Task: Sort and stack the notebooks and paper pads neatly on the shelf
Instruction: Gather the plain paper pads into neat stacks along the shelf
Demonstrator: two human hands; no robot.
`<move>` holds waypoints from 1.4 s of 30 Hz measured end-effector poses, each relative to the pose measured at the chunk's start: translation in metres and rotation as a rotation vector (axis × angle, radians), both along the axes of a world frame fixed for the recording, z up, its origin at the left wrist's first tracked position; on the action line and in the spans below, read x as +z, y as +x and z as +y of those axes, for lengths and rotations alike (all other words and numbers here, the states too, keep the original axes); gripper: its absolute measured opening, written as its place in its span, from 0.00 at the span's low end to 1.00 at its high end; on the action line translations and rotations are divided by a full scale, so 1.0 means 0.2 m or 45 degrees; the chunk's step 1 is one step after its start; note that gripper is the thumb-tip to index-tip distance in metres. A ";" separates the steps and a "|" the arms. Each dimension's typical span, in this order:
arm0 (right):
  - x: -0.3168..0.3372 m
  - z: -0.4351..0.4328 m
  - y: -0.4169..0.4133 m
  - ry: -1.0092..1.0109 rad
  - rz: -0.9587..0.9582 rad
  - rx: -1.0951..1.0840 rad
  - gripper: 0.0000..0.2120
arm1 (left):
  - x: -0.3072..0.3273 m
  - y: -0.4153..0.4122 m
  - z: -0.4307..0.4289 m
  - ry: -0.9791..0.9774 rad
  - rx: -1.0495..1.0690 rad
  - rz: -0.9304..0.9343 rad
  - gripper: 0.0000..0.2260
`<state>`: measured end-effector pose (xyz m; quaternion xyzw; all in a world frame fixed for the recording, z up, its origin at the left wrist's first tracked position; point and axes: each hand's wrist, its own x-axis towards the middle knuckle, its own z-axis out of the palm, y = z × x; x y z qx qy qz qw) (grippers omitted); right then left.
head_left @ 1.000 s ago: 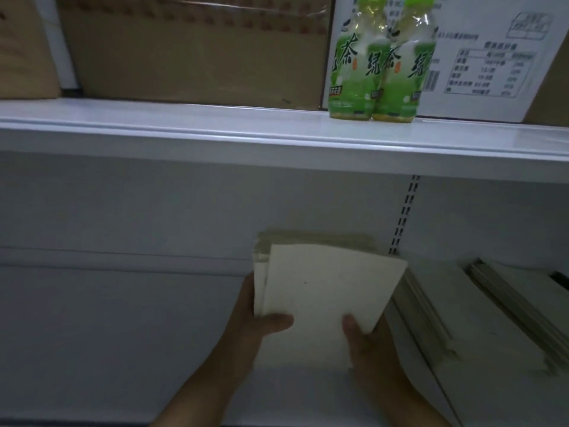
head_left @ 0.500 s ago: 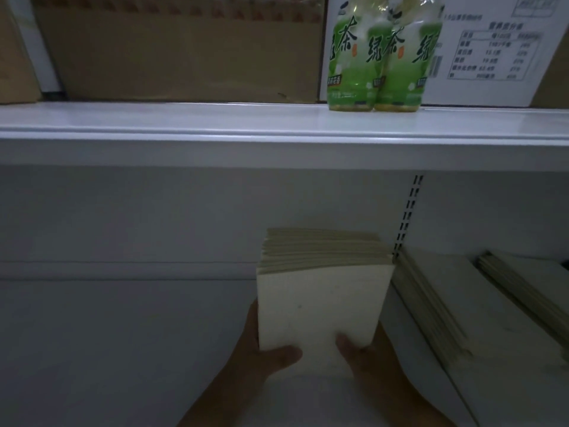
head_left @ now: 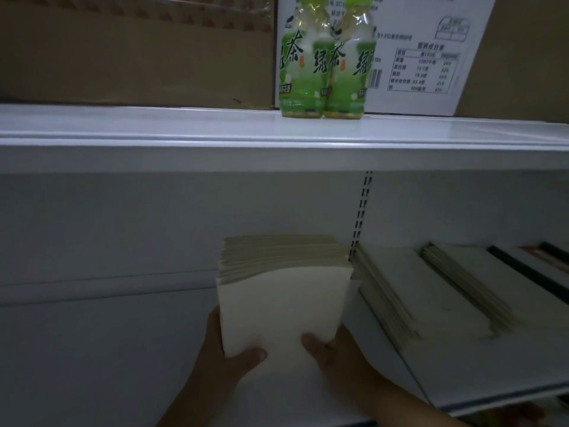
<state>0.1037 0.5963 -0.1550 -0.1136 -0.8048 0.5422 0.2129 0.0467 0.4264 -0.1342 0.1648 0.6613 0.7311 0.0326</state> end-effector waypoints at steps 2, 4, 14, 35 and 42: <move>0.02 0.00 0.01 0.008 -0.005 0.033 0.20 | -0.04 -0.02 -0.01 -0.027 0.017 0.085 0.32; 0.03 0.01 0.01 0.011 0.005 0.033 0.22 | -0.07 -0.06 -0.02 -0.072 -0.020 0.068 0.41; 0.18 0.08 -0.04 -0.022 -0.386 0.091 0.22 | 0.13 -0.15 -0.03 -0.654 0.003 -0.072 0.22; 0.20 0.22 -0.27 -0.330 -0.804 -0.169 0.15 | 0.17 -0.33 0.13 -0.663 -0.178 -0.773 0.31; 0.20 0.27 -0.21 -0.371 -0.710 -0.087 0.17 | 0.06 -0.21 -0.08 -0.897 -0.620 -0.279 0.46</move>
